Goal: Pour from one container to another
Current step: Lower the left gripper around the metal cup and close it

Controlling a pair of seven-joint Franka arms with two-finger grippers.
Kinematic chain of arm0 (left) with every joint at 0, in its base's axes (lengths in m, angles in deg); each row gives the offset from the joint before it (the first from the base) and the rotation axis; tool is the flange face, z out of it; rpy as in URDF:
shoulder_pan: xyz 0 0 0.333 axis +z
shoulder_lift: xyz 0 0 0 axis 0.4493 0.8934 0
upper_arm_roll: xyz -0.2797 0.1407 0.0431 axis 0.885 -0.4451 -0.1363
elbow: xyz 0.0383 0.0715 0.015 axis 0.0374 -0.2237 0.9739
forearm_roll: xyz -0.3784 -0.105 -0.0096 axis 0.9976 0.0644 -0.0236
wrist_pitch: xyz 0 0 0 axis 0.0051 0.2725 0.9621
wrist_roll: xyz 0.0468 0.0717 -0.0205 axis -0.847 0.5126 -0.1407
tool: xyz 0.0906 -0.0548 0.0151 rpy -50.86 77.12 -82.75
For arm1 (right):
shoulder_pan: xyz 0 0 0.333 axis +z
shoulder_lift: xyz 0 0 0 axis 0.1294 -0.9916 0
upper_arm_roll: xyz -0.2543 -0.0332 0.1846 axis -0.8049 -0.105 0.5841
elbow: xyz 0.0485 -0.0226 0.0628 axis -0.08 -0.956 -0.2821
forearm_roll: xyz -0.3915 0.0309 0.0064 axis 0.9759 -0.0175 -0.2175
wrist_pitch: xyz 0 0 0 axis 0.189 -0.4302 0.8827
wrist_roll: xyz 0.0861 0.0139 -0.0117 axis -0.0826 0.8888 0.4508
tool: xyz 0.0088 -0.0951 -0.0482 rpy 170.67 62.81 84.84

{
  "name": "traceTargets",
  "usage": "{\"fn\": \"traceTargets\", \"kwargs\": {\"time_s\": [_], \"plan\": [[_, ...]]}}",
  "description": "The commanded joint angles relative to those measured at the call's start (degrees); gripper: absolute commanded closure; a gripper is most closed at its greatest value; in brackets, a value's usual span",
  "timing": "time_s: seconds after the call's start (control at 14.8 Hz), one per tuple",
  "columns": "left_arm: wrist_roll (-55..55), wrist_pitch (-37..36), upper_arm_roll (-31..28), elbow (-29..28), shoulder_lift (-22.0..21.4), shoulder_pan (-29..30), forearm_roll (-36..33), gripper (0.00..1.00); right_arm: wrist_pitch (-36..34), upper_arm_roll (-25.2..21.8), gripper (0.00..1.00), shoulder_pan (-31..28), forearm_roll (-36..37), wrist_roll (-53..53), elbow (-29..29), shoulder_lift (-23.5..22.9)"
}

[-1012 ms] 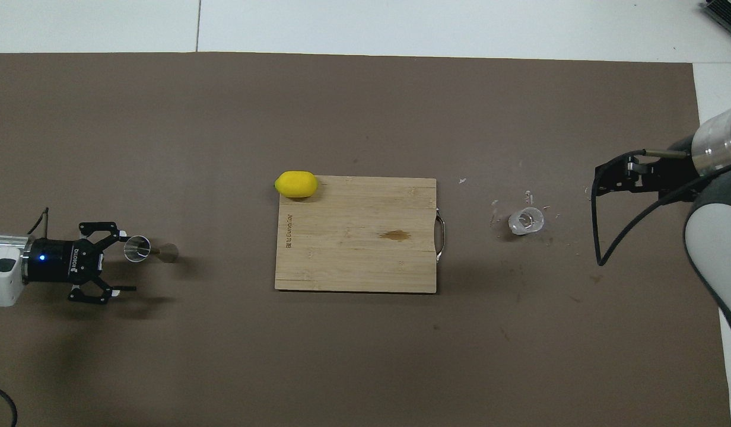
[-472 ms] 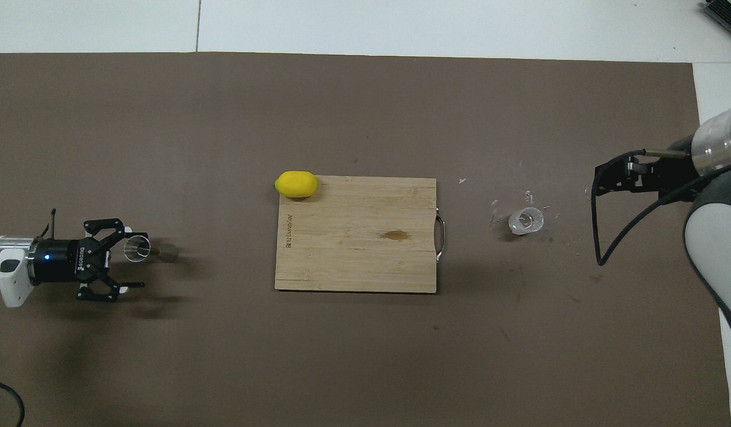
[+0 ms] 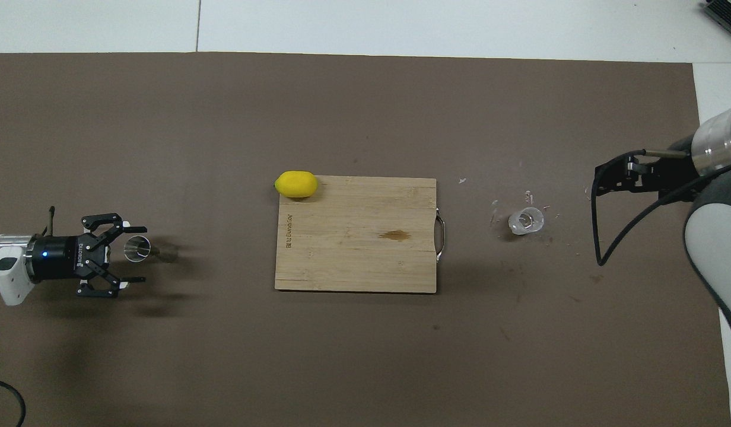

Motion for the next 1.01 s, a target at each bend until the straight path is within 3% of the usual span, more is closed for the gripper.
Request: {"fn": "traceTargets", "kwargs": {"time_s": [0.0, 0.4, 0.54, 0.74, 0.94], "plan": [[-0.88, -1.16, -0.37, -0.46, -1.10, 0.17, 1.46, 0.00, 0.43, 0.27, 0.00, -0.38, 0.29, -0.80, -1.43, 1.34], [-0.70, -1.69, -0.46, 0.24, -1.02, 0.26, 2.61, 0.00, 0.34, 0.27, 0.00, -0.38, 0.29, -0.80, -1.43, 1.34], [-0.79, -1.52, -0.54, 0.24, -1.02, 0.26, 2.61, 0.07, 0.43, 0.27, 0.00, -0.38, 0.29, -0.80, -1.43, 1.34], [-0.79, -1.25, -0.55, 0.15, -1.02, 0.08, 2.61, 0.08, 0.43, 0.27, 0.00, -0.38, 0.29, -0.80, -1.43, 1.34], [-0.70, -1.25, -0.55, 0.15, -1.02, 0.08, 2.61, 0.27, 0.43, 0.27, 0.00, -0.38, 0.29, -0.89, -1.43, 1.34]]}}
